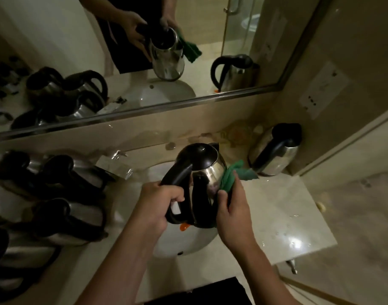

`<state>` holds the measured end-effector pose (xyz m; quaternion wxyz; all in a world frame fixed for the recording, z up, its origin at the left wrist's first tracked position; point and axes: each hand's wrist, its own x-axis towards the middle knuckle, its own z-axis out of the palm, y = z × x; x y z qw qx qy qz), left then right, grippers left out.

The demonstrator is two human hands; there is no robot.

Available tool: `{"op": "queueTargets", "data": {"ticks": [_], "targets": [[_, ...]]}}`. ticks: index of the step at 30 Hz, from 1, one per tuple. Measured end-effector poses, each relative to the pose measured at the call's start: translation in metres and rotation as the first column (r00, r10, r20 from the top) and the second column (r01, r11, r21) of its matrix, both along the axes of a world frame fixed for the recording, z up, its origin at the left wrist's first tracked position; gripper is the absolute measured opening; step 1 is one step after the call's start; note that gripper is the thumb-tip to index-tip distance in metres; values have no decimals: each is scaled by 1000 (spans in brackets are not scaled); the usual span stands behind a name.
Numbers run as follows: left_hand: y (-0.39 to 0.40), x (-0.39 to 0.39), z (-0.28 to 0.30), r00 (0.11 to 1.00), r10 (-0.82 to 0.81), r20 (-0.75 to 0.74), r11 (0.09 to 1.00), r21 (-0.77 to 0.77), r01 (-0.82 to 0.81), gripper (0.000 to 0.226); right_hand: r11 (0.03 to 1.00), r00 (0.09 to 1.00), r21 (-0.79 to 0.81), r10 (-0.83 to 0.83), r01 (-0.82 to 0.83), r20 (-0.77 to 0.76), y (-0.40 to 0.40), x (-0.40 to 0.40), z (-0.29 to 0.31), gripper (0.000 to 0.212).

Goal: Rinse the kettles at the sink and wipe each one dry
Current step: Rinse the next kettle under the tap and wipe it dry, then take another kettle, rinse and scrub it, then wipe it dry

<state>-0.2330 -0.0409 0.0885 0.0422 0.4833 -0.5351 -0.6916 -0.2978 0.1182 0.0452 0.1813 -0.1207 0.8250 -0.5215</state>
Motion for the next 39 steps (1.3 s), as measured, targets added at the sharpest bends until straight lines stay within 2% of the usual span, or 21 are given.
{"op": "queueTargets", "data": {"ticks": [2,4,7,10,13,16,20,22,27,30,33,36,39], "targets": [[18,-25,-3,1000,-20,2,1000,-9,20,19,983,994,176,61,-44,-95,21,-22,-4,60],[35,-49,-6,1000,-20,-3,1000,-12,20,13,953,987,296,97,-56,-126,41,-48,-9,55],[51,-83,-18,1000,9,14,1000,-28,-9,14,937,988,347,97,-51,-117,61,-86,-14,50],[62,-114,-31,1000,18,23,998,-66,-17,17,933,996,350,89,-88,15,77,-114,-21,51],[67,-135,-50,1000,7,30,994,-107,-4,25,926,979,331,138,-181,150,89,-133,-29,40],[74,-144,-65,999,47,27,992,-115,-44,36,870,958,420,172,-257,229,99,-151,-45,34],[85,-151,-82,1000,4,31,986,-170,2,46,798,878,445,208,-406,430,113,-167,-66,51],[91,-157,-91,999,-16,28,986,-168,21,52,779,854,438,230,-449,467,118,-171,-74,58],[98,-173,-100,1000,2,25,986,-169,2,72,746,864,482,251,-460,436,122,-179,-91,57],[95,-175,-107,999,18,32,985,-174,-12,70,732,899,539,244,-416,363,123,-182,-95,44],[95,-178,-108,999,25,47,983,-185,-16,66,702,918,608,178,-371,354,125,-183,-98,36],[93,-179,-109,999,24,35,982,-186,-17,63,635,919,676,155,-374,363,125,-181,-96,44],[89,-179,-106,1000,-6,30,978,-210,12,62,531,900,728,217,-435,379,116,-173,-89,53]]}}
